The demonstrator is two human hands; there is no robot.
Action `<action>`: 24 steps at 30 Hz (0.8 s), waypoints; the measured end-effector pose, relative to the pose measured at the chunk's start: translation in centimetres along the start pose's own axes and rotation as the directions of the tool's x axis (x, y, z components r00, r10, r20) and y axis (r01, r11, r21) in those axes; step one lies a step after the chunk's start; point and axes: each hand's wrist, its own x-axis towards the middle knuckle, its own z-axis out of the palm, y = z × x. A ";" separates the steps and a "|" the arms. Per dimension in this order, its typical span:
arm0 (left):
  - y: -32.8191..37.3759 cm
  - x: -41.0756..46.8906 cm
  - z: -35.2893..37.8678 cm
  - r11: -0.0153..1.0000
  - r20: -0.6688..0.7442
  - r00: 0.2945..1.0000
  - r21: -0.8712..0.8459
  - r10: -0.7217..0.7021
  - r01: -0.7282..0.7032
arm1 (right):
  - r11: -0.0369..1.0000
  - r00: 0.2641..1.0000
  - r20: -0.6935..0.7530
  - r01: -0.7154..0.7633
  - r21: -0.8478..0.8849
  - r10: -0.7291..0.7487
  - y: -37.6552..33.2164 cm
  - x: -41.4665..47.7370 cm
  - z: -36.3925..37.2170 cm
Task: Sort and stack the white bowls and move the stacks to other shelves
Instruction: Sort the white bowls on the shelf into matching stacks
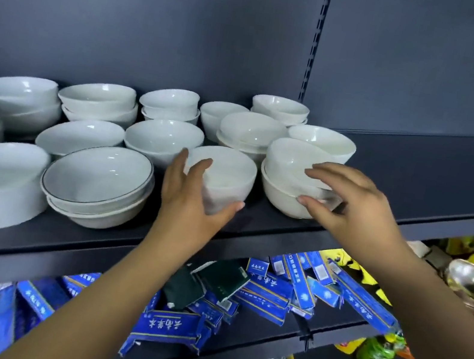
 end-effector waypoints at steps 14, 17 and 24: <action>5.5 -1.6 3.9 0.997 -0.263 0.963 0.070 0.057 -0.040 | 0.920 0.960 0.271 -0.039 0.390 -0.074 5.8 2.7 -1.5; 7.0 -2.2 5.7 0.996 -0.185 0.983 -0.092 -0.002 -0.016 | 0.931 0.934 0.306 0.065 0.358 -0.183 6.4 3.5 -1.9; 7.0 -1.4 7.5 0.917 -0.003 0.976 -0.343 -0.216 0.202 | 0.819 0.964 0.256 -0.088 0.567 -0.074 8.2 3.1 -1.9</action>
